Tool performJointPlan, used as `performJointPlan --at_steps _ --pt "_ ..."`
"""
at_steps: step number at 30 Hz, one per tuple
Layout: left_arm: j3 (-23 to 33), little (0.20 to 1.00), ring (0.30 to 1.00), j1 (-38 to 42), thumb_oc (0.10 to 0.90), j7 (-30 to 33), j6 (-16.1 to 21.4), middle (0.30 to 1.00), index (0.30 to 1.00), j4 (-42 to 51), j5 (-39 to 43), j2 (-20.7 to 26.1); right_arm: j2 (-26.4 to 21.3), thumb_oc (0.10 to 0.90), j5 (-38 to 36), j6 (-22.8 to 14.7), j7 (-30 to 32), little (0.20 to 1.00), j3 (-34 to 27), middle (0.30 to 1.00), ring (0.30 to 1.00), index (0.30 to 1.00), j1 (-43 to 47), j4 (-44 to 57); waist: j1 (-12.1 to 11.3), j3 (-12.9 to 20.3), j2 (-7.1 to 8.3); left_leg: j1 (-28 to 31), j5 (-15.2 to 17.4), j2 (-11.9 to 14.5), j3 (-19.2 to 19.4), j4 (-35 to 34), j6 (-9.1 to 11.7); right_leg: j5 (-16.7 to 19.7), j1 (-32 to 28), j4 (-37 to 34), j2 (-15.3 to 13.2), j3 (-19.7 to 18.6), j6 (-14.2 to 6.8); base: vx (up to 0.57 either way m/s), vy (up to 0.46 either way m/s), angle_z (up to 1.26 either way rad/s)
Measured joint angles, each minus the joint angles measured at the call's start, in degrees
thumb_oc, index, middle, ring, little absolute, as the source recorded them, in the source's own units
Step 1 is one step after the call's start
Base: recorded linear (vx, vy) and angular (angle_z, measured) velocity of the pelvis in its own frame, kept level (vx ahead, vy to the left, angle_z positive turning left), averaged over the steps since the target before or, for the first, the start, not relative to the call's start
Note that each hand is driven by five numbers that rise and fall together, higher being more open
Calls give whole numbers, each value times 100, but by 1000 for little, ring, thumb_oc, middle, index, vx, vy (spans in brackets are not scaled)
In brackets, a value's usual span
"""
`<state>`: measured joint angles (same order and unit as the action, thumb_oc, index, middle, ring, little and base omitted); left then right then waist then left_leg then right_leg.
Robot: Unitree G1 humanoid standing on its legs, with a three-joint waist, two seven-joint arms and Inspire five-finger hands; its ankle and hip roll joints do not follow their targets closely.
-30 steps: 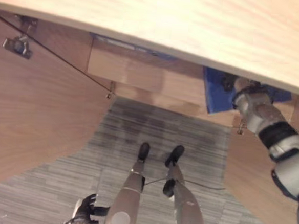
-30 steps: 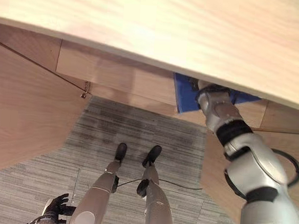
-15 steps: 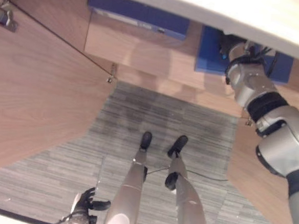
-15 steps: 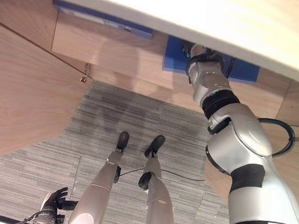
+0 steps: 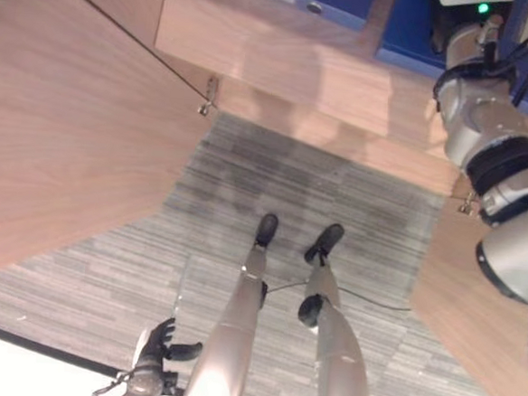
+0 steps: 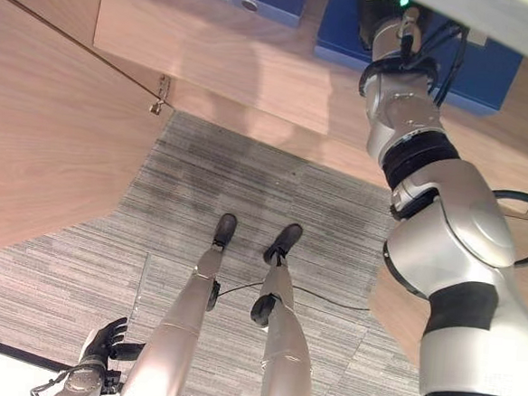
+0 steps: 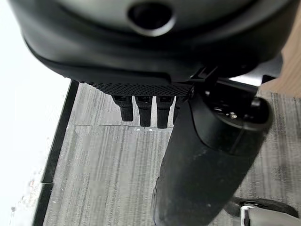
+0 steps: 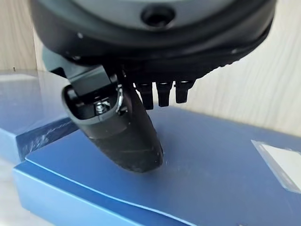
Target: Put the empty folder in the office cabinet
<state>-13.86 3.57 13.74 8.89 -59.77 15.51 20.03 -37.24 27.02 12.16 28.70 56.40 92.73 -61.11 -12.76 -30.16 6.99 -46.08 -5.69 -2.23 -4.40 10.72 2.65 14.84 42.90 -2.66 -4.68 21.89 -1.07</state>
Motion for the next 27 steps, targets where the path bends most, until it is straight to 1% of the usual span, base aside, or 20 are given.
performJointPlan --at_steps 3,5,6,9,11,13,14,16,17,18,21,22,25,27 --pt "-14 900 900 -1 800 105 0 900 900 29 -1 -1 -403 800 0 47 175 900 -240 900 900 900 -105 745 -1 -4 -8 -106 -20 -8 -10 -4 -15 21 110 3 -3 0 28 -10 3 0" --pt "-51 900 900 0 800 135 3 900 900 64 -3 6 -421 800 -11 36 323 900 -375 900 900 900 -143 827 0 -5 -11 -111 -51 -9 3 -4 -59 21 120 3 -5 -9 29 -35 22 -2" --pt "-166 900 900 3 800 189 40 900 900 128 -11 17 -383 800 -41 18 419 900 -564 900 900 900 -209 846 -15 -6 -15 -124 -56 -13 23 -7 -62 17 159 28 -18 -34 30 -28 36 -4" --pt "-202 900 900 11 800 189 40 900 900 167 -11 16 -293 800 -129 24 509 900 -581 900 900 900 -210 869 7 -4 -25 -179 -57 -29 63 -6 -64 19 224 37 -34 -71 31 -19 31 -4" --pt "-235 900 900 11 800 192 35 900 900 242 -8 15 -264 800 -128 66 613 900 -692 900 900 900 -222 984 10 -11 -78 -201 -61 -39 77 -8 -70 19 261 65 -52 -83 31 0 0 0" --pt "-280 900 900 11 800 192 47 900 900 439 -9 15 -308 800 -119 69 663 900 -795 900 900 900 -253 1210 6 -12 -205 -207 -62 -63 75 -15 -72 19 271 77 -74 -83 31 -11 20 1" --pt "-279 900 900 9 800 195 70 900 900 504 -8 15 -376 800 -109 78 674 900 -792 900 900 900 -298 1381 3 -14 -233 -208 -58 -66 75 -20 -66 19 275 82 -80 -82 31 0 0 0" --pt "-270 900 900 9 800 199 115 900 900 564 -8 16 -483 800 18 93 695 900 -804 900 900 900 -390 1700 13 -12 -241 -209 -55 -75 96 -30 -64 20 289 82 -89 -95 30 0 0 0" --pt "-248 900 900 11 800 201 134 900 900 607 -10 16 -731 800 246 85 789 900 -900 900 900 900 -674 2330 29 -12 -241 -209 -61 -82 102 -42 -74 20 292 82 -97 -96 30 0 0 0" --pt "-250 900 900 10 800 198 133 900 900 629 -12 12 -831 800 373 79 849 900 -965 900 900 900 -814 2630 44 -12 -241 -208 -68 -87 109 -45 -87 20 292 82 -103 -100 30 0 0 0" --pt "-242 900 900 11 800 196 141 900 900 645 -14 2 -894 800 605 71 946 900 -1179 900 900 900 -1127 3077 70 -12 -240 -189 -68 -98 119 -65 -99 20 290 82 -112 -124 30 0 0 0" --pt "-232 900 900 11 800 197 138 900 900 650 -15 -1 -976 800 680 70 1010 900 -1410 900 900 900 -1435 3436 95 -12 -240 -183 -73 -101 123 -84 -106 20 289 81 -118 -122 31 -4 24 3" --pt "-234 900 900 7 800 193 102 900 900 704 -19 -16 -1087 800 934 60 1179 900 -1823 900 900 900 -2113 4040 162 -12 -239 -146 -72 -116 155 -94 -113 22 269 82 -135 -129 33 0 0 0" --pt "-239 900 900 6 800 188 102 900 900 780 -26 -37 -1186 800 1106 64 1314 900 -1944 900 900 900 -2526 4290 182 -13 -237 -88 -68 -124 169 -112 -125 59 238 88 -148 -161 80 -11 9 -7"
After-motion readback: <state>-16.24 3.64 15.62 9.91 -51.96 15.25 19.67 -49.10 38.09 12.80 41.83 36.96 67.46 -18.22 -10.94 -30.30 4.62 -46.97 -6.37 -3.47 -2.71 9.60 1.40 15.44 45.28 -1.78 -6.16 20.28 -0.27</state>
